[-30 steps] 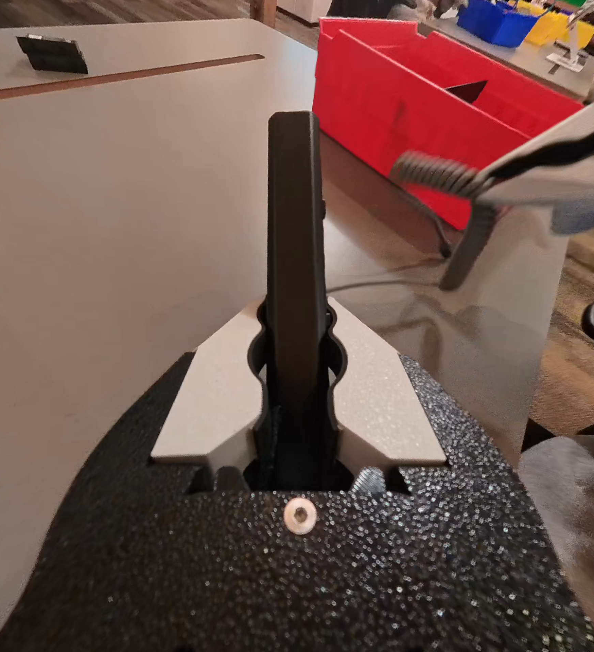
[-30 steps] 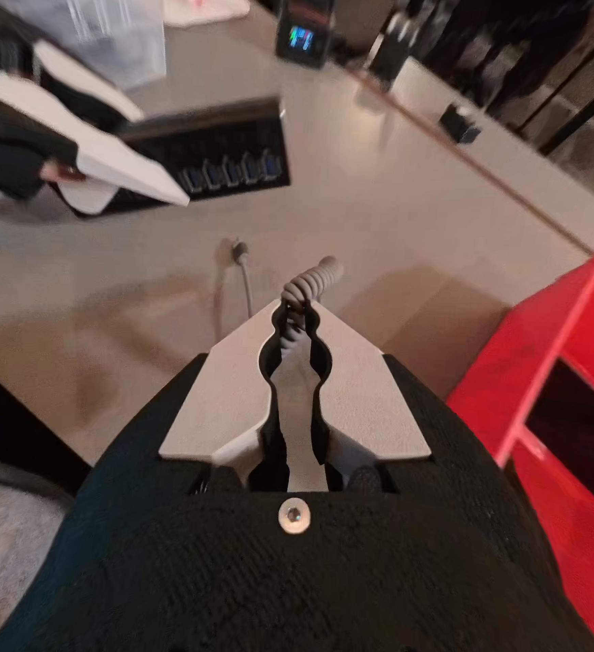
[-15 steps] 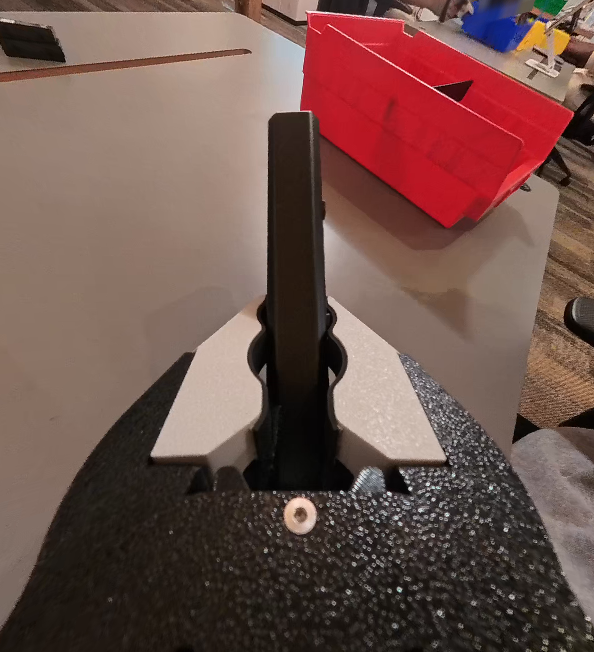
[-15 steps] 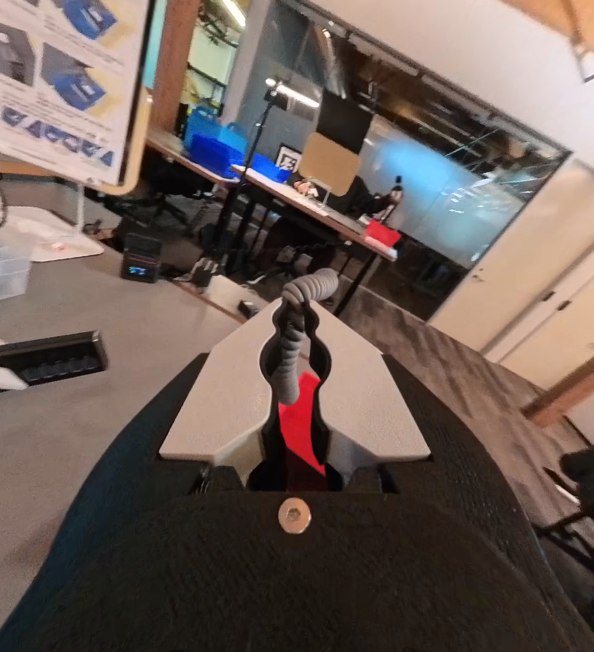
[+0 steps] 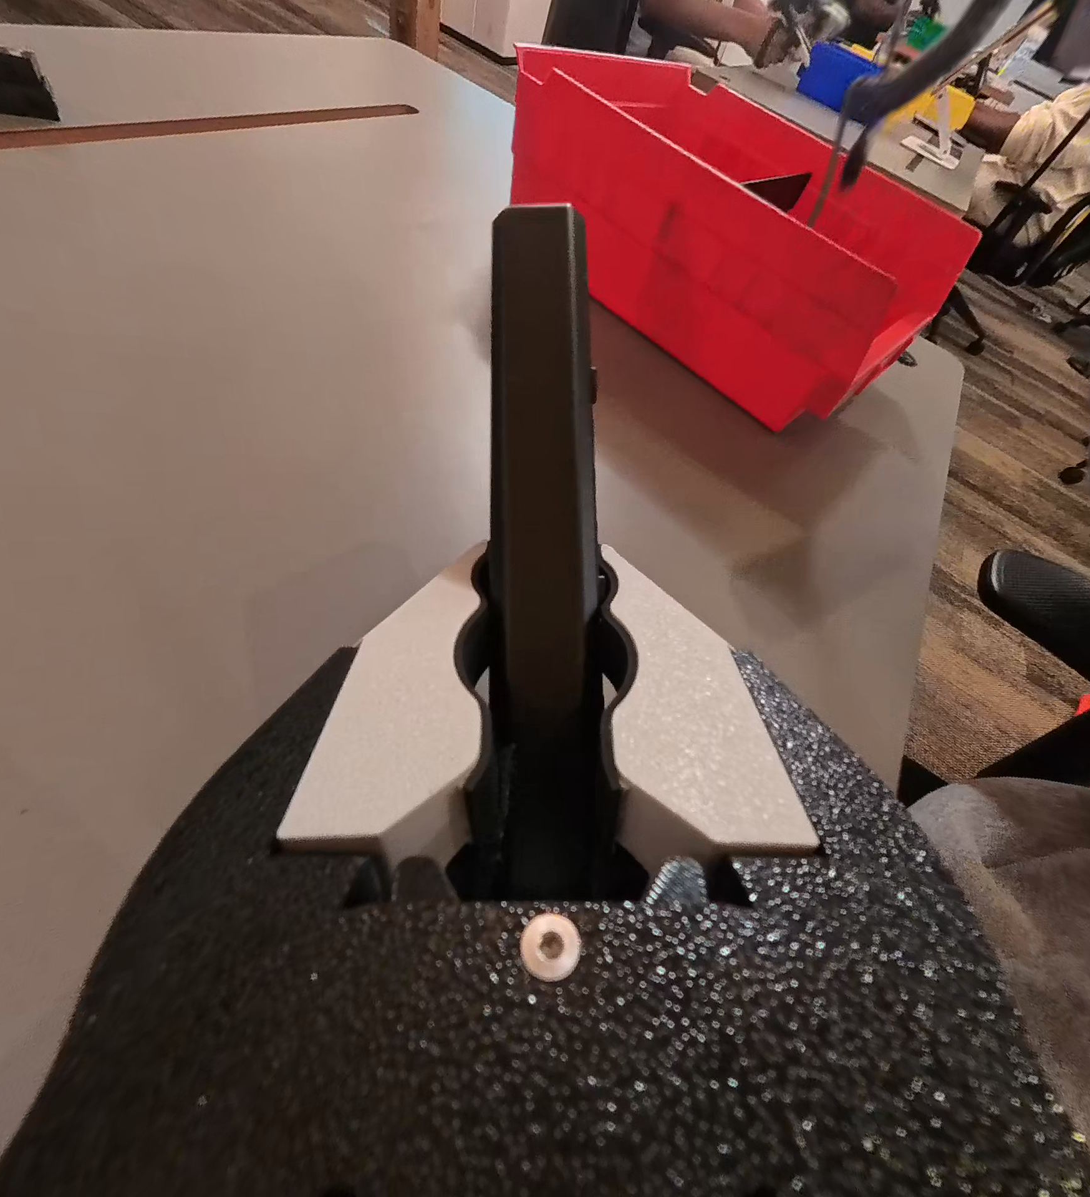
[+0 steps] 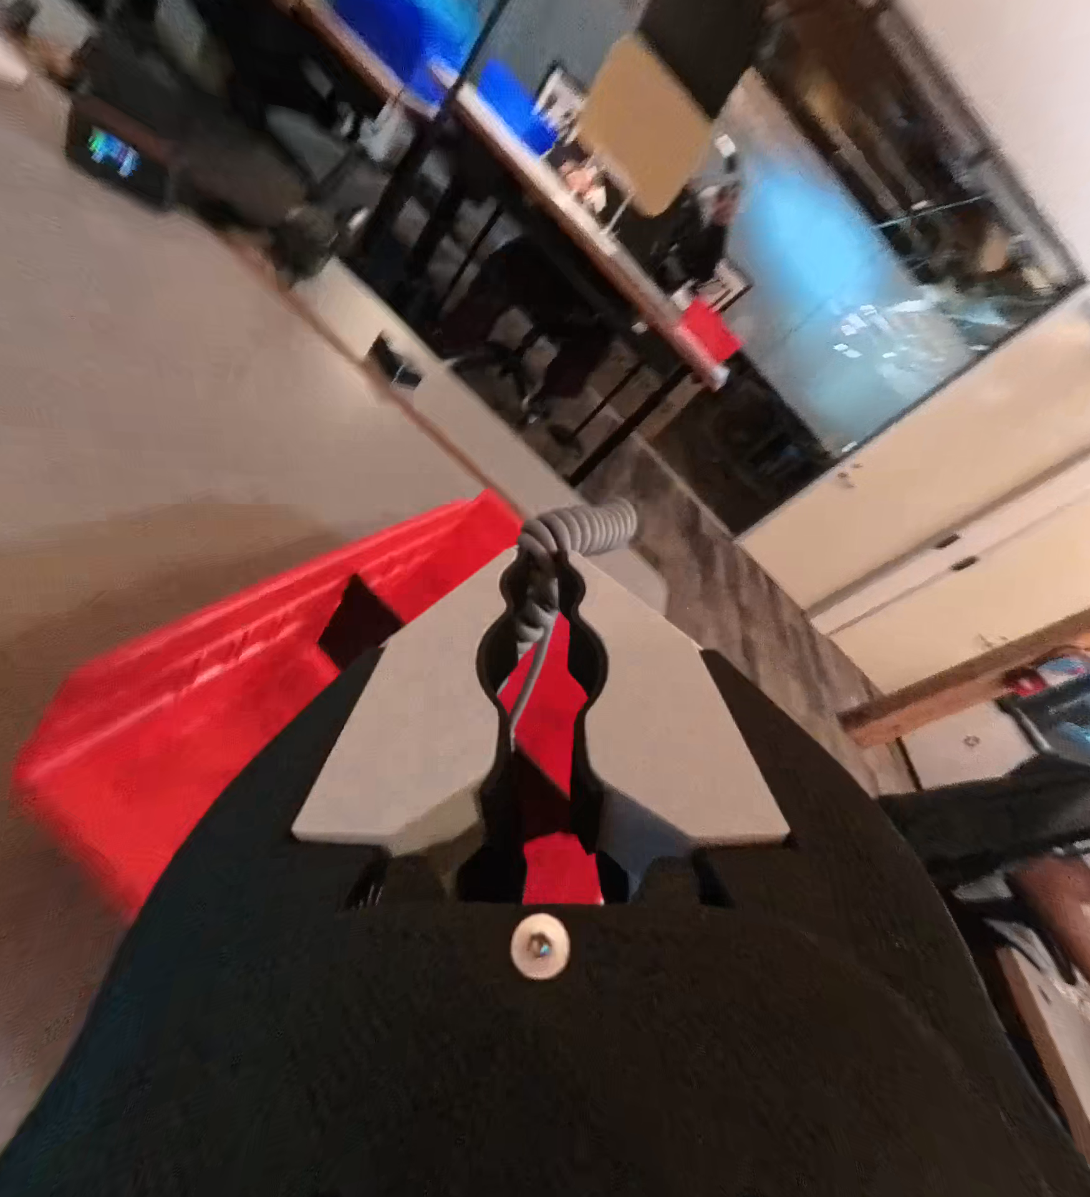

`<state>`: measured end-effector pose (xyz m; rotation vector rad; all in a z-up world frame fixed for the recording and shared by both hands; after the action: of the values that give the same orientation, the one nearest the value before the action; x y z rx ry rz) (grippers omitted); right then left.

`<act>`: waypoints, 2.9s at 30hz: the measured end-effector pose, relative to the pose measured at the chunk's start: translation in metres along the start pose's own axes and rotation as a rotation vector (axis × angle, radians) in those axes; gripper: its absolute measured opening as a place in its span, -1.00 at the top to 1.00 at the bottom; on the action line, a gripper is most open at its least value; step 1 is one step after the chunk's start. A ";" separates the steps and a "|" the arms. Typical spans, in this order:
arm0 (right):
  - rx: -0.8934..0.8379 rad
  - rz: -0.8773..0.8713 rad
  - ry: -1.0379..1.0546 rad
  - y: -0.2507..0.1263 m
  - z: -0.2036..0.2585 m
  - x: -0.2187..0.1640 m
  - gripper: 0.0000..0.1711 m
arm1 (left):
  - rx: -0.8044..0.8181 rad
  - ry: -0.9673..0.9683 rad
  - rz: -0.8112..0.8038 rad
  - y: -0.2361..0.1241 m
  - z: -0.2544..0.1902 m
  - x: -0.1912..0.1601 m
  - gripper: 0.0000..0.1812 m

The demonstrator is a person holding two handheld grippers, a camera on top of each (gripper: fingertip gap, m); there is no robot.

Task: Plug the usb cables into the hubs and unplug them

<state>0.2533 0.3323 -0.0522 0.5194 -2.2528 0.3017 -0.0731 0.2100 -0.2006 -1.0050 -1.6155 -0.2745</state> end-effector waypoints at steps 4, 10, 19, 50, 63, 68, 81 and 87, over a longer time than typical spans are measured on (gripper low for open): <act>0.346 0.279 -0.109 -0.003 0.056 -0.052 0.92 | -0.009 0.005 -0.008 -0.001 -0.003 0.002 0.72; 0.473 0.664 -0.103 -0.011 0.068 -0.080 0.31 | -0.029 0.058 -0.012 -0.001 -0.010 0.005 0.73; 0.810 -0.065 -0.232 -0.025 0.183 0.101 -0.15 | -0.148 0.571 0.057 0.010 -0.060 0.005 0.71; 0.560 0.749 -0.533 0.114 -0.022 -0.109 0.69 | 0.112 0.267 -0.455 -0.035 0.009 0.033 -0.28; 0.813 0.879 -0.344 0.150 0.018 -0.160 0.69 | 0.128 0.243 -0.392 -0.024 0.016 0.029 -0.29; 0.789 1.065 -0.344 0.147 0.017 -0.184 0.65 | 0.127 0.236 -0.394 -0.024 0.017 0.029 -0.28; 0.237 0.338 -0.175 0.109 0.040 0.015 0.19 | 0.146 0.252 -0.383 -0.024 0.016 0.028 -0.27; 0.065 -0.118 0.163 0.067 0.164 0.114 0.32 | 0.180 0.249 -0.393 -0.027 0.018 0.028 -0.22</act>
<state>0.0472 0.2997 -0.0789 0.6363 -2.0515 0.3458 -0.1048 0.2179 -0.1727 -0.4900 -1.5661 -0.4903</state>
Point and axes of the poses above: each gripper's, where its closed fingertips meet, y out along the fingers, x out of its top, z = x × y across the jaws, the point moved 4 cm from there along -y, back along the fingers, and after that the axes turned 10 degrees about -x, right-handed, at the moved point
